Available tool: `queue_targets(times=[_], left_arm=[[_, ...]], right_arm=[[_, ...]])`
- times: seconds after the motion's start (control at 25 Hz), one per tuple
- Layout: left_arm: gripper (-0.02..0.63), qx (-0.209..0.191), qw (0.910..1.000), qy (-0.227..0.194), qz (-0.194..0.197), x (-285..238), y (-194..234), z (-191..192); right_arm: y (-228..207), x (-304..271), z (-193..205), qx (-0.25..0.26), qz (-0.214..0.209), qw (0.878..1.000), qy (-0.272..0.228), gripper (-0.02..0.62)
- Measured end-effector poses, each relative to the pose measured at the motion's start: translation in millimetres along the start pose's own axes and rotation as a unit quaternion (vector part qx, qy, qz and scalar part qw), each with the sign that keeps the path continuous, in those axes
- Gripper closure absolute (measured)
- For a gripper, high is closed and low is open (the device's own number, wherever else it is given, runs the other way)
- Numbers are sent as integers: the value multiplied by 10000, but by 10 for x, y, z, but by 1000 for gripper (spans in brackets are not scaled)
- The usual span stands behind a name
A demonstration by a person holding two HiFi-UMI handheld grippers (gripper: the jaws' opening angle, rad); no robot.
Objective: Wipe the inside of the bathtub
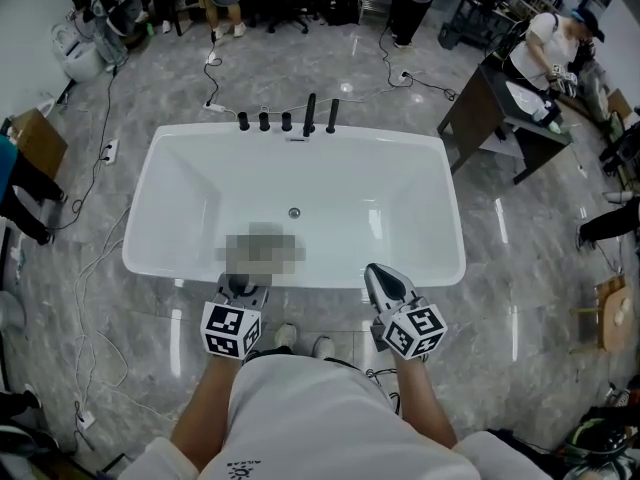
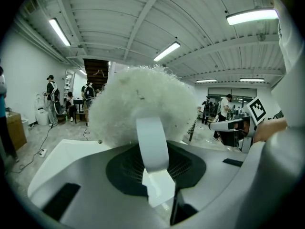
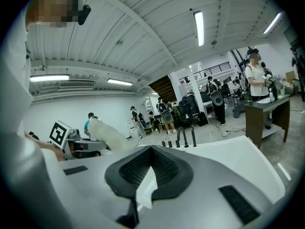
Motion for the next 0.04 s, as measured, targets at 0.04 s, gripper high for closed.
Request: queue_targets(times=[0.04], left_arm=[[510, -10, 10000, -2, -9, -8, -5, -2]], right_arm=[[-4, -8, -5, 12, -6, 10000, -1, 577]])
Point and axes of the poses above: the fingertips, and each gripper's own axes: x backward along the fingers, y to its left, z out of its underside, the point moved 7 cm from there along x, backward along the fingers, and after that the axes turned 1 degree about z, right-handed, at the moved point
